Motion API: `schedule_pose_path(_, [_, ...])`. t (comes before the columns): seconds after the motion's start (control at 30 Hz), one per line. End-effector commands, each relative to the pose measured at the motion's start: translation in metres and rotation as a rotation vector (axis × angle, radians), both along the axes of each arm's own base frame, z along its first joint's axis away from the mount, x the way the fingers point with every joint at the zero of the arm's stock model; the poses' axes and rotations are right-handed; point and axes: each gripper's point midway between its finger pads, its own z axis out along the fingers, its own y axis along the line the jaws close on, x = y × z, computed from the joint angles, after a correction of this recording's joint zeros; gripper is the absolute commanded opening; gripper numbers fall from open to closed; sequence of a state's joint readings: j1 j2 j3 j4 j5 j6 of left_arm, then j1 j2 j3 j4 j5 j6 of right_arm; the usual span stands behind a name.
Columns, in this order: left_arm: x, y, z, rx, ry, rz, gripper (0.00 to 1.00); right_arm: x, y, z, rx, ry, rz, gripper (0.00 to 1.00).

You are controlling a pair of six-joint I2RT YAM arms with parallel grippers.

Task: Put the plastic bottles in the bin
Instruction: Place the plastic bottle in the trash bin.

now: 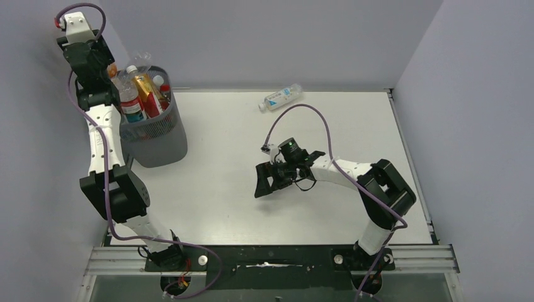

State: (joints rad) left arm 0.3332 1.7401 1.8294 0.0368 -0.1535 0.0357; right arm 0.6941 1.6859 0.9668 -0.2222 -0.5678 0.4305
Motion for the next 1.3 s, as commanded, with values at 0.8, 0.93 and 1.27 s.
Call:
schedule_pose_path(0.8, [0.012, -0.014, -0.055, 0.086, -0.013, -0.099, 0.47, -0.011, 0.046, 0.003, -0.009, -0.008, 0.091, 0.88])
schedule_pose_path(0.93, [0.011, -0.024, -0.063, 0.083, -0.003, -0.11, 0.47, -0.011, 0.046, 0.004, -0.005, -0.016, 0.091, 0.88])
schedule_pose_path(1.27, [0.015, -0.024, -0.101, 0.019, 0.081, -0.11, 0.48, -0.014, 0.044, 0.004, 0.003, -0.02, 0.087, 0.88])
